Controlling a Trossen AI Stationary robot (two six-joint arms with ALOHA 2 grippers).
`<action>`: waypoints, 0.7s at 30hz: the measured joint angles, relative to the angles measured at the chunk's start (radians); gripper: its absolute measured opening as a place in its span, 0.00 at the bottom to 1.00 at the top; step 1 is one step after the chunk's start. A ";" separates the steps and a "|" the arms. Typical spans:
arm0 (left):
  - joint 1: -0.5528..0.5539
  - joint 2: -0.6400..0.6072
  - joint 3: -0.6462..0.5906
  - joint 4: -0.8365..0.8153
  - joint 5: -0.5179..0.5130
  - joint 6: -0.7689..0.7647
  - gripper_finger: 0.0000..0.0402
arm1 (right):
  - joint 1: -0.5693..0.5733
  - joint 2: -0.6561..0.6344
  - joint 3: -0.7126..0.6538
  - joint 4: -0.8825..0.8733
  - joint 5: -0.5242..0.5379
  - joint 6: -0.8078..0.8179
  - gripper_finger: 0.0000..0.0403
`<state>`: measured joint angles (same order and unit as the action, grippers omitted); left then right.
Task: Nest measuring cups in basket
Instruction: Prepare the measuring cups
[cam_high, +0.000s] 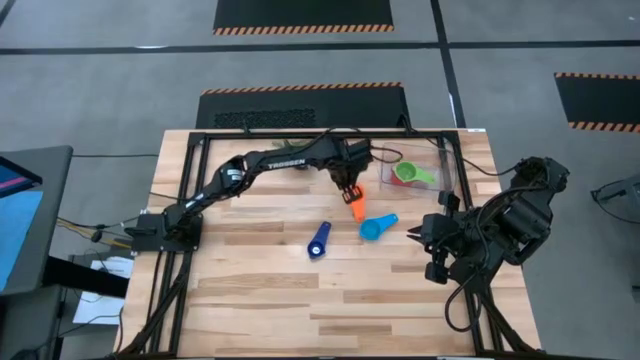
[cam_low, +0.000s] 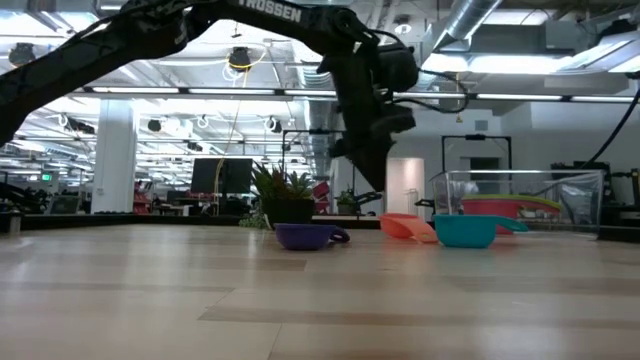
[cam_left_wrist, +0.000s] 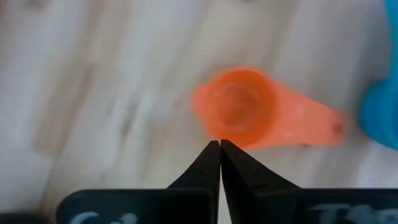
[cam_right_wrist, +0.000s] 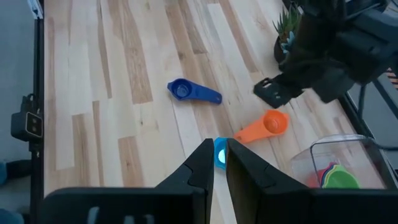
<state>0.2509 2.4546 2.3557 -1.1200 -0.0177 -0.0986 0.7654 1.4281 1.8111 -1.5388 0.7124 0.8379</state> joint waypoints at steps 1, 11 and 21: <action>-0.011 0.000 -0.005 0.012 0.010 0.023 0.00 | 0.000 0.000 0.000 0.000 0.000 0.000 0.16; -0.070 0.000 -0.039 0.165 -0.058 0.085 0.00 | 0.000 0.000 0.000 0.004 0.000 0.006 0.16; -0.026 0.029 -0.050 0.160 -0.049 0.016 0.00 | 0.000 0.000 0.000 0.006 -0.003 0.026 0.16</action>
<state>0.2254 2.4838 2.3054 -0.9599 -0.0663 -0.0830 0.7654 1.4281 1.8111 -1.5326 0.7090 0.8642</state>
